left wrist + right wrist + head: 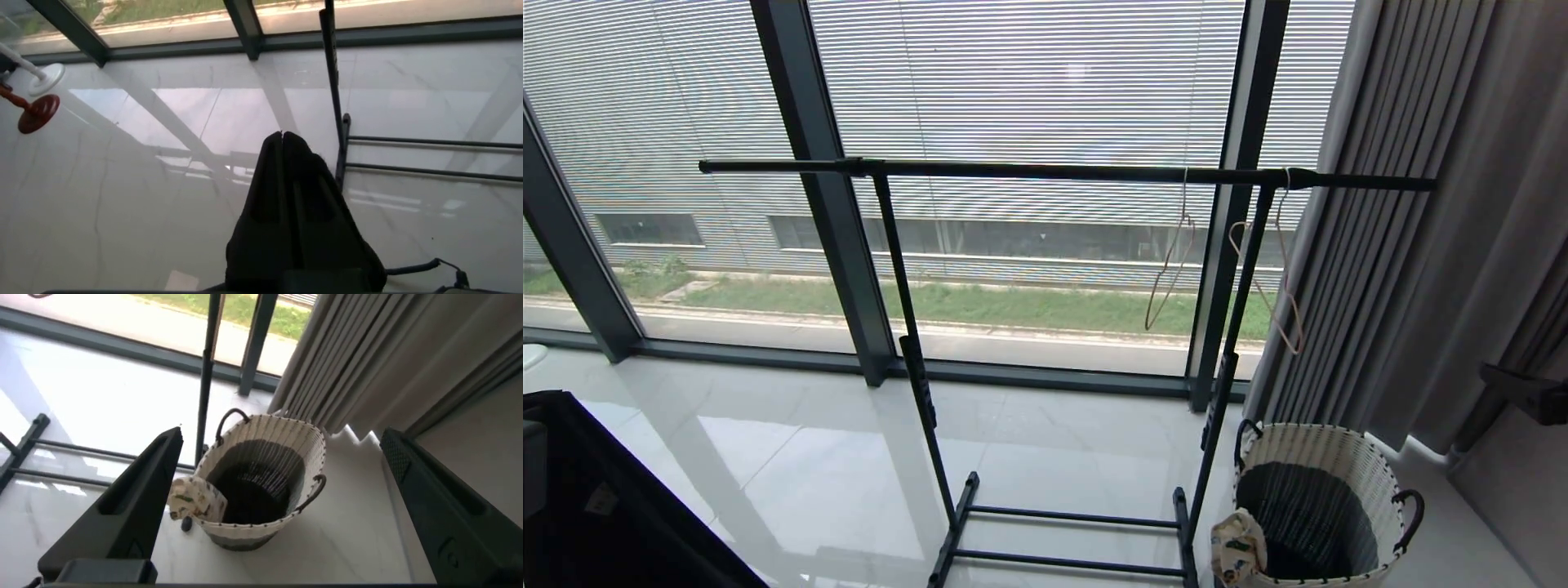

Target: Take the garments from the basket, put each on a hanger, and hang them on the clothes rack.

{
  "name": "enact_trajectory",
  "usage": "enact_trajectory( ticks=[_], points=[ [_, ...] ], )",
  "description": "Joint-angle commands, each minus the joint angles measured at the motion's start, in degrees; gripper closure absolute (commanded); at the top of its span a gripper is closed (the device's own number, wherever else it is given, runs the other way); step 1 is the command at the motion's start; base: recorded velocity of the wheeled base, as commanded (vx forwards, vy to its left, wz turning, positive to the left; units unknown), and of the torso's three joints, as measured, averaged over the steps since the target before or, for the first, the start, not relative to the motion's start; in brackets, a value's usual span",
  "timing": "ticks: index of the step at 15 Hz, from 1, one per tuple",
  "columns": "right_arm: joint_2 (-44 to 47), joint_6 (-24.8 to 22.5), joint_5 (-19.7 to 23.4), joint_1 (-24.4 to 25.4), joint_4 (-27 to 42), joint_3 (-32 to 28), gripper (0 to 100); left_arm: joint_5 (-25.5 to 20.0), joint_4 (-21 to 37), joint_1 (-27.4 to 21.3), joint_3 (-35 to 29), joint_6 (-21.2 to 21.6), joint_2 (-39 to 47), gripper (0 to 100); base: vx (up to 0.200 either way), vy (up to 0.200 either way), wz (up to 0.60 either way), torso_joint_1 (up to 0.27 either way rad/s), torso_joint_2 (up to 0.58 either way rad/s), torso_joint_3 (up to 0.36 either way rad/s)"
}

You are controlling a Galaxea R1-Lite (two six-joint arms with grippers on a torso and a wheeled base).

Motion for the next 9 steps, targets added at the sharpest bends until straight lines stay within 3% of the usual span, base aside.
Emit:
enact_trajectory(
  ticks=[1,9],
  points=[
    [2.0,0.1,0.0,0.1,-0.1,-0.3,0,0.0,0.0,-0.1,0.0,0.0,0.1,100,0.2,0.0,0.0,0.017,0.0,-0.017],
    [14.2,1.7,0.2,-0.1,-4.3,-6.3,0,0.0,0.0,-3.8,-1.3,0.1,0.9,100,0.2,0.0,0.0,0.008,0.0,-0.002]
  ],
)
